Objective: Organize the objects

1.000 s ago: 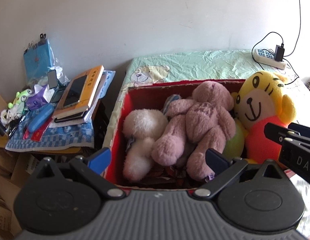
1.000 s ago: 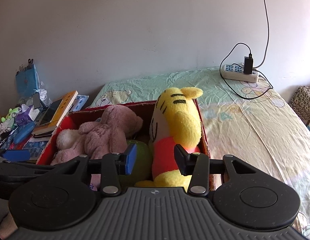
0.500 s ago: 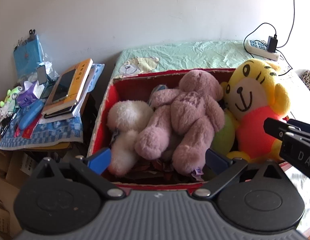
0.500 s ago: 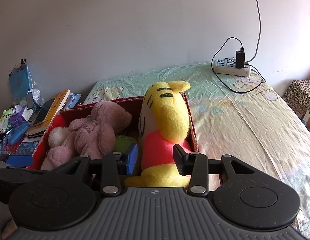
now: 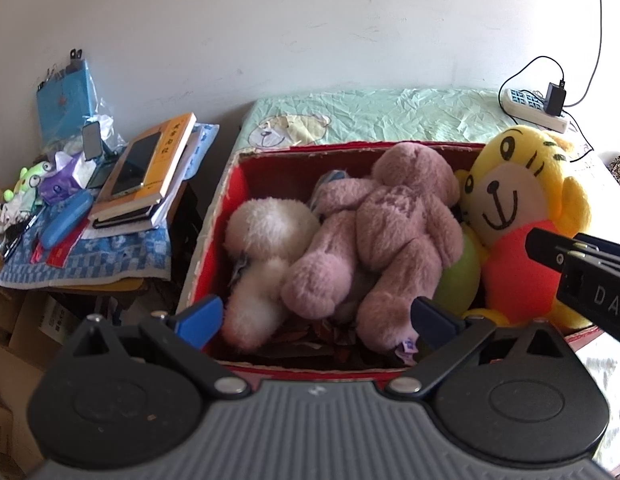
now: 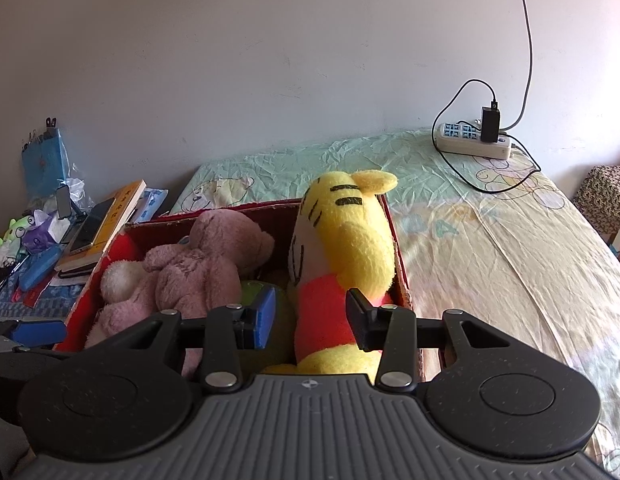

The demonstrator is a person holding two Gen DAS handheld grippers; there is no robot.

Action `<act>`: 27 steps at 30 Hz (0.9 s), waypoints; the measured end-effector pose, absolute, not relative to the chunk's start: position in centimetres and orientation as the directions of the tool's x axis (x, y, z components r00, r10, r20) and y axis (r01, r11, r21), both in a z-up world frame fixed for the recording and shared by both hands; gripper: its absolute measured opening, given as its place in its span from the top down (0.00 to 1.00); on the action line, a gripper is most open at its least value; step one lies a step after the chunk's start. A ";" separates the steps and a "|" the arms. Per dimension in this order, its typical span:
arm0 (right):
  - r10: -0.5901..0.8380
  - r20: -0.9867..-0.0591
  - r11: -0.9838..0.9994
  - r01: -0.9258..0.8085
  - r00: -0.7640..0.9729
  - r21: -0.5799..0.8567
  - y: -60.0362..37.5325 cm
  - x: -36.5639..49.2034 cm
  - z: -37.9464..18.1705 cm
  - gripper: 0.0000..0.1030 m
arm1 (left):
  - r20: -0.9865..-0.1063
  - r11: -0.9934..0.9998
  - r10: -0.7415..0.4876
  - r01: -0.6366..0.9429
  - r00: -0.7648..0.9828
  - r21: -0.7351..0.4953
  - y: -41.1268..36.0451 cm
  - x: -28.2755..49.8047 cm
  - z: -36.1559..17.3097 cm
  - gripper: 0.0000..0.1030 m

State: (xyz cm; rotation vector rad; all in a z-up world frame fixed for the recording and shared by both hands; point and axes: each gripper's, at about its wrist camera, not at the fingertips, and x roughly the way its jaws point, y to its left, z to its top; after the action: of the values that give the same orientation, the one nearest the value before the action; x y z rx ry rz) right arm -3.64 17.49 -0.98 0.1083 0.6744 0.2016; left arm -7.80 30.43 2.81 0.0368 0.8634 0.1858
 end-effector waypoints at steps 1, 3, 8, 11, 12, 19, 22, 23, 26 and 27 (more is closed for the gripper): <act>0.217 -0.611 0.976 -0.149 0.761 0.161 17.6 -3.5 -1.0 0.58 | -0.752 0.983 0.179 -0.148 0.634 0.109 30.5 -7.8 2.8 0.02; 0.215 -0.614 0.976 -0.150 0.760 0.156 17.7 -3.4 -1.0 0.58 | -0.750 0.982 0.183 -0.152 0.635 0.111 30.5 -7.7 2.8 0.02; 0.193 -0.627 0.981 -0.154 0.755 0.117 18.4 -3.1 -0.9 0.58 | -0.747 0.981 0.185 -0.161 0.638 0.106 30.9 -7.3 2.9 0.02; 0.185 -0.632 0.982 -0.157 0.752 0.100 18.6 -2.9 -0.8 0.58 | -0.755 0.982 0.176 -0.161 0.631 0.095 31.0 -7.0 2.8 0.02; 0.183 -0.634 0.983 -0.157 0.751 0.098 18.7 -2.9 -0.9 0.58 | -0.758 0.983 0.171 -0.159 0.630 0.090 31.0 -6.9 2.7 0.02; 0.176 -0.645 0.984 -0.156 0.744 0.088 18.9 -2.3 -1.0 0.57 | -0.762 0.984 0.167 -0.154 0.626 0.089 31.0 -6.3 2.4 0.02; 0.178 -0.646 0.983 -0.156 0.743 0.092 19.0 -2.2 -1.0 0.57 | -0.764 0.985 0.164 -0.152 0.624 0.088 31.1 -6.1 2.4 0.02; 0.181 -0.646 0.983 -0.157 0.742 0.095 19.0 -2.1 -1.0 0.57 | -0.762 0.985 0.164 -0.151 0.626 0.088 31.1 -6.1 2.4 0.02; 0.187 -0.644 0.982 -0.160 0.742 0.101 18.9 -1.9 -1.0 0.57 | -0.756 0.984 0.170 -0.153 0.632 0.094 31.1 -6.1 2.5 0.02; 0.189 -0.644 0.982 -0.160 0.741 0.103 18.9 -1.8 -1.0 0.57 | -0.756 0.984 0.171 -0.154 0.632 0.095 31.1 -6.0 2.5 0.02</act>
State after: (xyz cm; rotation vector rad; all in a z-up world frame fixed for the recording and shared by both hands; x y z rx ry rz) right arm -1.84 18.92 -1.03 0.0420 0.7110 0.1915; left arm -6.03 31.09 2.52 0.0219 0.8669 0.1859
